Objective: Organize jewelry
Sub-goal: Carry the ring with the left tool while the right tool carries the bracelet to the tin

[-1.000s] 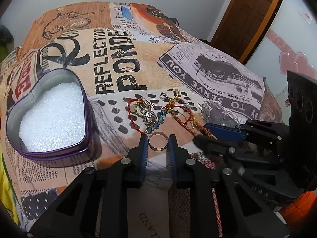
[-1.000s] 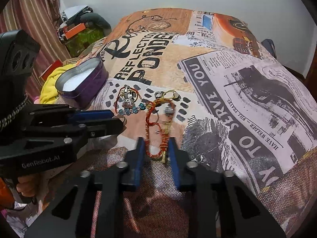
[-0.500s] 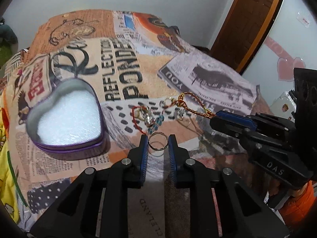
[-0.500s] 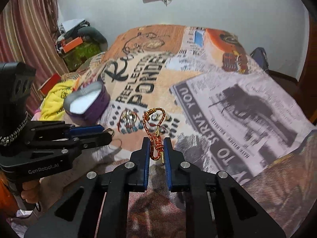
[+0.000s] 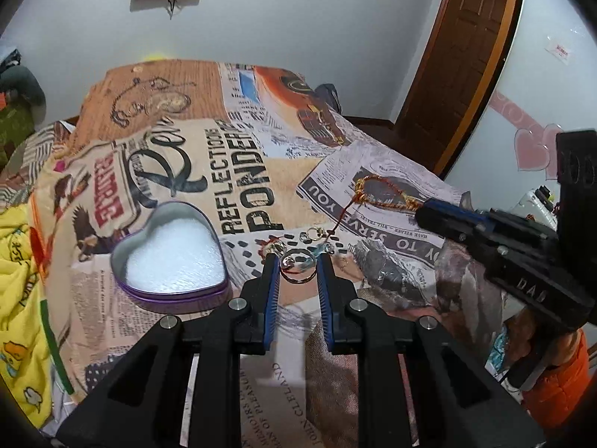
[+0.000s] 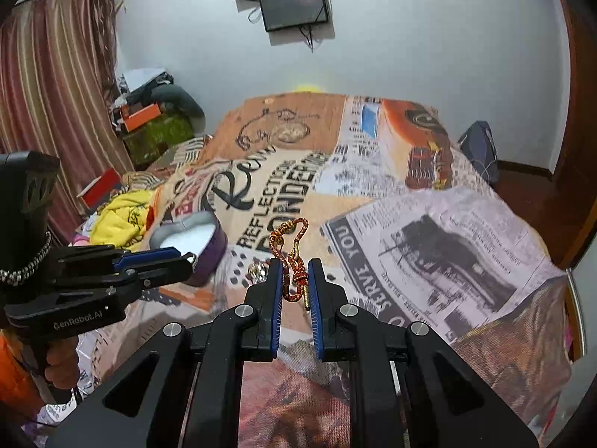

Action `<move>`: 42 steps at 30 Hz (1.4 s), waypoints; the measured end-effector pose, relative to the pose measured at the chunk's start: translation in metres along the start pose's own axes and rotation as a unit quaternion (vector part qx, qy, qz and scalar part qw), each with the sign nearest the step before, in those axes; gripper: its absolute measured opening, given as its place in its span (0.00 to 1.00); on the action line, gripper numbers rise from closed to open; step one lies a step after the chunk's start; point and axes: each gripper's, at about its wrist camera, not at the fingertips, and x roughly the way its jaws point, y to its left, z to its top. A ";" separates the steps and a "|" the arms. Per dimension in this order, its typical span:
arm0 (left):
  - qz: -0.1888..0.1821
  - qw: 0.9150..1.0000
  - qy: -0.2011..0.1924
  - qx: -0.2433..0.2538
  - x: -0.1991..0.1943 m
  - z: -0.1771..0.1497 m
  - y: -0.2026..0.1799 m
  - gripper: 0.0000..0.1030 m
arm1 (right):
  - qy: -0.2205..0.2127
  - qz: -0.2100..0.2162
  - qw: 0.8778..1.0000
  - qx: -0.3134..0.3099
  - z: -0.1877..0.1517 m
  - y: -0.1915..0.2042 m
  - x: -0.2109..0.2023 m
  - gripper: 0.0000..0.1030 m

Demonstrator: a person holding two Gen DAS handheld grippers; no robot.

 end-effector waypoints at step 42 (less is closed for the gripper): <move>0.060 0.997 0.014 -0.035 0.007 0.005 0.106 0.19 | 0.061 0.118 0.989 -0.058 0.028 0.085 0.115 0.12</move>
